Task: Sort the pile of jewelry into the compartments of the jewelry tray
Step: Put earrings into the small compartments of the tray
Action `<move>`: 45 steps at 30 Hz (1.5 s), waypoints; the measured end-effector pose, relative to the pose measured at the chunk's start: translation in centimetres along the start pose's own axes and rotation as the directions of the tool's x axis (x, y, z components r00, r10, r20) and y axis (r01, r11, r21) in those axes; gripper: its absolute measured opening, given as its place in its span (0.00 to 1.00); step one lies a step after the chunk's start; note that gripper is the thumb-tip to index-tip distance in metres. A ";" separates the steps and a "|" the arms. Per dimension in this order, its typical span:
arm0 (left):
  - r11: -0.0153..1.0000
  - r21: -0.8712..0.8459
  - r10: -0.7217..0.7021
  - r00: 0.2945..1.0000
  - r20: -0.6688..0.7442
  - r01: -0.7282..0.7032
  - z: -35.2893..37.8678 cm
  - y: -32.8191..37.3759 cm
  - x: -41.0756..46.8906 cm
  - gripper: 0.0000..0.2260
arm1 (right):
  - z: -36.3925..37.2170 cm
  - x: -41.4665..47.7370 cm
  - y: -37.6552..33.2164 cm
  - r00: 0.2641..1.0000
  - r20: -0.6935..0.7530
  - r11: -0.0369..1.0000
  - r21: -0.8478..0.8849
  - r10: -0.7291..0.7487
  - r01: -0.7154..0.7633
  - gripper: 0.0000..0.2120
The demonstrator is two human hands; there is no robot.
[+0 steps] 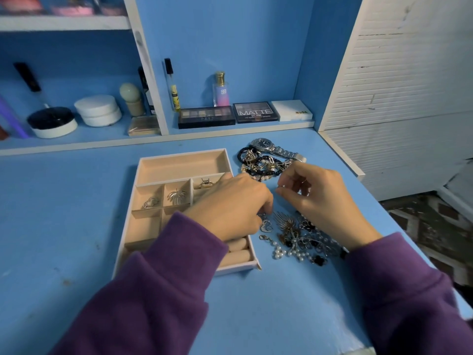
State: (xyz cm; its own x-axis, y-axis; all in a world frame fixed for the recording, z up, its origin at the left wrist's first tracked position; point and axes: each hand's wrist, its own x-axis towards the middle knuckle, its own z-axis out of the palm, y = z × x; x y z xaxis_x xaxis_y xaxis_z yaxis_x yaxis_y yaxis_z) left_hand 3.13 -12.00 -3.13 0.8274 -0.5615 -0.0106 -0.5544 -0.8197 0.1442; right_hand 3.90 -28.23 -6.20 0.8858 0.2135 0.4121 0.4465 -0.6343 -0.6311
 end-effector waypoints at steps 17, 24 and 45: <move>0.978 -0.208 -0.024 0.998 -0.056 0.012 -0.5 0.0 0.0 0.10 | 0.0 -0.2 0.0 0.999 -0.040 0.999 -0.042 -0.012 0.010 0.07; 0.897 -0.442 -0.177 0.935 -0.307 0.024 -3.2 -2.5 -2.9 0.05 | -0.4 -0.3 -0.4 0.992 -0.121 0.998 0.041 0.044 -0.039 0.06; 0.802 -0.502 -0.509 0.810 -0.291 0.323 -0.4 -12.4 -9.1 0.03 | 5.4 4.7 -10.6 0.989 0.021 0.988 -0.049 -0.149 0.150 0.05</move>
State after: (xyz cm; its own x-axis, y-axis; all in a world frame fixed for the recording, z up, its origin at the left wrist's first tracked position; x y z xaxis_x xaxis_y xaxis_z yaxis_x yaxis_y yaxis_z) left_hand 2.48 3.34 -4.41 0.9785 -0.0047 0.2061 -0.1320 -0.7820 0.6091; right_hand 3.97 -16.52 -1.09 0.8121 0.3211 0.4872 0.5671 -0.6312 -0.5292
